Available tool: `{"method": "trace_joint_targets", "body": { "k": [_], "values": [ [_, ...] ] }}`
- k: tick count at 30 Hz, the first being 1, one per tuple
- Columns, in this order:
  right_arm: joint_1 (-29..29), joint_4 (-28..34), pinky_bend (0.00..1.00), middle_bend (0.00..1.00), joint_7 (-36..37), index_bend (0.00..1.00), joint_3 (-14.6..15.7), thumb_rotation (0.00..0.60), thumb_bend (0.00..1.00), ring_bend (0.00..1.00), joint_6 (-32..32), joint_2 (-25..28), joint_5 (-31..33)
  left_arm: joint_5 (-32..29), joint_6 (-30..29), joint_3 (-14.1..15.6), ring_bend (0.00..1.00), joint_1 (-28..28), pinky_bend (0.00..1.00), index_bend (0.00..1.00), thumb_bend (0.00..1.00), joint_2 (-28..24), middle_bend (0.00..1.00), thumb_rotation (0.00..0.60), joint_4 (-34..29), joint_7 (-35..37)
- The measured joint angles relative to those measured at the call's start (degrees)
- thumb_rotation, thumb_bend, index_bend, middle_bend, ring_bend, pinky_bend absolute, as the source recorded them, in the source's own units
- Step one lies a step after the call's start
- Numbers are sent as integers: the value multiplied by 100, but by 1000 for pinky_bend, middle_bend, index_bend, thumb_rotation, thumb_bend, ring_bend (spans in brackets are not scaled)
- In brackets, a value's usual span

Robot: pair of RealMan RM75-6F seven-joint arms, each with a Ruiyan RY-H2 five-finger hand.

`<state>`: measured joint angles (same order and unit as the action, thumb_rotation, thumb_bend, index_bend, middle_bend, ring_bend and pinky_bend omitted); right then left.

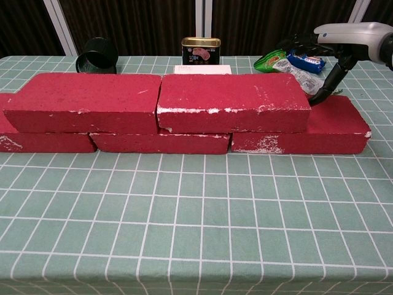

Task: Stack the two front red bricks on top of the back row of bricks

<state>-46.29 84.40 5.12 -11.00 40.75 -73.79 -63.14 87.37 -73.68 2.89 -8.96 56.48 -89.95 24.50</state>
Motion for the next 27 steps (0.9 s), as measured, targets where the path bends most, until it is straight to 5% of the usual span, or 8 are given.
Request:
{"method": "trace_joint_targets", "body": {
  "k": [19, 27],
  "values": [
    [48, 133, 0, 0, -47, 0, -31, 600, 0, 0, 58, 104, 23, 5, 5, 2, 0, -4, 0, 54, 10, -1, 0, 600, -20, -29],
    [335, 581, 0, 0, 4, 0, -52, 600, 0, 0, 589, 535, -323, 2, -80, -39, 0, 3, 0, 55, 9, 24, 0, 600, -29, -77]
  ]
}}
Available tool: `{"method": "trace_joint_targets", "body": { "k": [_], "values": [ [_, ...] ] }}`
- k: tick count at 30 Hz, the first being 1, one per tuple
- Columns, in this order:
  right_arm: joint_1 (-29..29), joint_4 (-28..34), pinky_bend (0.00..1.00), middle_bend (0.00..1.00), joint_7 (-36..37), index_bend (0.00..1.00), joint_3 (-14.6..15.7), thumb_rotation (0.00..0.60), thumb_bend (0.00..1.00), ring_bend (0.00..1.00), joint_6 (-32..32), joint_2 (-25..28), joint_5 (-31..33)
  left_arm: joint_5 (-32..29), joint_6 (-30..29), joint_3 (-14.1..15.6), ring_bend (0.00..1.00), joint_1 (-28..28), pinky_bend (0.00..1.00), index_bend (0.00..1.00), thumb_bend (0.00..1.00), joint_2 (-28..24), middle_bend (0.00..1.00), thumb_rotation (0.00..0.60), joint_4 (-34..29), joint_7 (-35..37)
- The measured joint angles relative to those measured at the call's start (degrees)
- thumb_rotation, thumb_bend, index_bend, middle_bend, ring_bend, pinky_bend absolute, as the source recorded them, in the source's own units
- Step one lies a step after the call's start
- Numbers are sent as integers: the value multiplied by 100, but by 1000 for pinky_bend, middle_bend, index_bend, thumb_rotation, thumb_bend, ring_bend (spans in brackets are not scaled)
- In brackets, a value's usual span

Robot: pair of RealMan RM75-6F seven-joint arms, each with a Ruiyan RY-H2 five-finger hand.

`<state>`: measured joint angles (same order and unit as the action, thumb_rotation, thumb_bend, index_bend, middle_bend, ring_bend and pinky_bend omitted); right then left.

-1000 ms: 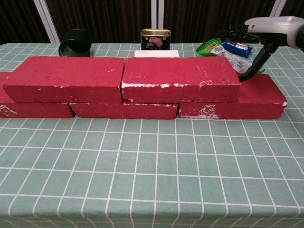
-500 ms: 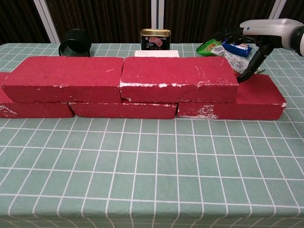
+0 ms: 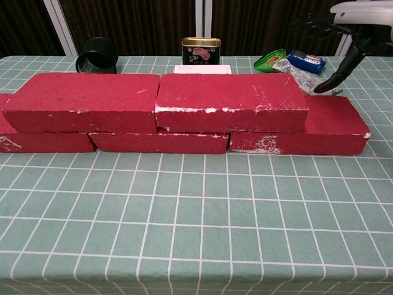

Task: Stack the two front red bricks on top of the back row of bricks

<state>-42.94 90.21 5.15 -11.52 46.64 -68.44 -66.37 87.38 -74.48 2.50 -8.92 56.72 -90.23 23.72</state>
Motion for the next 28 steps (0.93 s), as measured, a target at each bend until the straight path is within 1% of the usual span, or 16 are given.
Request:
{"method": "trace_joint_targets", "body": {
  "k": [5, 9, 14, 17, 21, 24, 28],
  "values": [
    [390, 353, 0, 0, -321, 0, 172, 600, 0, 0, 657, 343, -349, 6, -256, -85, 0, 54, 0, 55, 9, 121, 0, 600, 62, -122],
    [890, 630, 0, 0, -858, 0, 437, 600, 0, 0, 1419, 563, -617, 6, -455, -154, 0, 101, 0, 55, 10, 226, 0, 600, 120, -358],
    [1642, 786, 0, 0, -1142, 0, 811, 600, 0, 0, 2353, 674, -993, -16, -645, -238, 0, 158, 0, 55, 10, 343, 0, 600, 139, -746],
    [2100, 729, 0, 0, -1156, 0, 1034, 600, 0, 0, 2865, 660, -1236, -36, -707, -262, 0, 188, 0, 55, 10, 396, 0, 600, 160, -920],
    [2641, 427, 0, 0, -1055, 0, 1258, 600, 0, 0, 3446, 525, -1502, -43, -773, -263, 0, 236, 0, 55, 11, 460, 0, 600, 243, -1017],
    [2913, 143, 0, 0, -859, 0, 1351, 600, 0, 0, 3715, 394, -1633, -34, -834, -261, 0, 273, 0, 55, 11, 517, 0, 600, 328, -1055],
    [3132, -139, 0, 0, -550, 0, 1402, 600, 0, 0, 3853, 266, -1745, -5, -880, -237, 0, 316, 0, 55, 11, 574, 0, 600, 377, -1129]
  ]
}}
